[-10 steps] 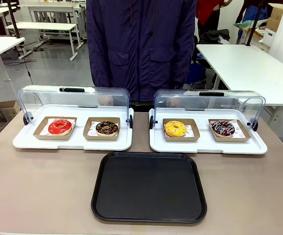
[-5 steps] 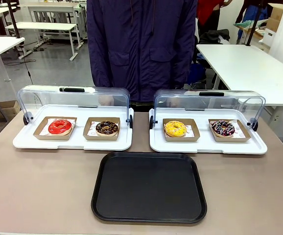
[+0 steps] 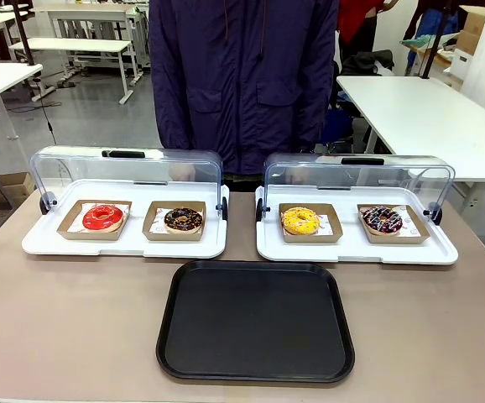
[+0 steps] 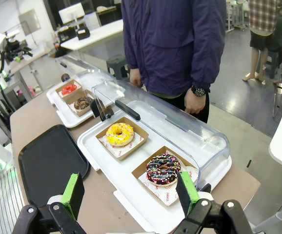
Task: Move the first donut from the left to the tray.
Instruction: Pick up the Paper togo box containing the Donut indicated by the person and place it on the Handle tray.
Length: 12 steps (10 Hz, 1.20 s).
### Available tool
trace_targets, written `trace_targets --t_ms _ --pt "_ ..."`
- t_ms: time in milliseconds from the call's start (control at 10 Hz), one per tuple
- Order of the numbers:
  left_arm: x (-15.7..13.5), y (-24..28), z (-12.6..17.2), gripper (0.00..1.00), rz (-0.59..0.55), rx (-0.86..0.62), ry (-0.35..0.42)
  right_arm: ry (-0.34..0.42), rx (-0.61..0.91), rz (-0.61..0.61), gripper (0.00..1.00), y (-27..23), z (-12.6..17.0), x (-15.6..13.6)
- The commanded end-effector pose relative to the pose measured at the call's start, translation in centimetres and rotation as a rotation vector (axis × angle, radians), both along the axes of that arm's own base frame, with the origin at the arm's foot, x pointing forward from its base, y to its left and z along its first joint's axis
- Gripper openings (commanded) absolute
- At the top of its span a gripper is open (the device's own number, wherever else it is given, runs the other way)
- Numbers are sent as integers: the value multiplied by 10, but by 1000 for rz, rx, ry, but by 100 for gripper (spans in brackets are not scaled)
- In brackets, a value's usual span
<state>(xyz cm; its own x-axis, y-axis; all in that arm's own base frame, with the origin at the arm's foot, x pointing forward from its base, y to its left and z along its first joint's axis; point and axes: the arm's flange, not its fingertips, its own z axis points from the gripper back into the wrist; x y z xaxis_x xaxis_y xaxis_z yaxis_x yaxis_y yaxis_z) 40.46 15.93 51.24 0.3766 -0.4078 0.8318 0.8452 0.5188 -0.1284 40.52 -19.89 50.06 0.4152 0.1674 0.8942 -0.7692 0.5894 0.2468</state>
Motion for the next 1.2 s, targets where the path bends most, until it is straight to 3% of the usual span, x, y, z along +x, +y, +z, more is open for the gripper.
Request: trace_targets --t_ms 0,1100 --pt "0 0 1 100 -11 -5 -8 -19 9 1 100 3 0 -1" --pt "0 0 1 100 -11 -5 -8 -19 9 1 100 3 0 -1"
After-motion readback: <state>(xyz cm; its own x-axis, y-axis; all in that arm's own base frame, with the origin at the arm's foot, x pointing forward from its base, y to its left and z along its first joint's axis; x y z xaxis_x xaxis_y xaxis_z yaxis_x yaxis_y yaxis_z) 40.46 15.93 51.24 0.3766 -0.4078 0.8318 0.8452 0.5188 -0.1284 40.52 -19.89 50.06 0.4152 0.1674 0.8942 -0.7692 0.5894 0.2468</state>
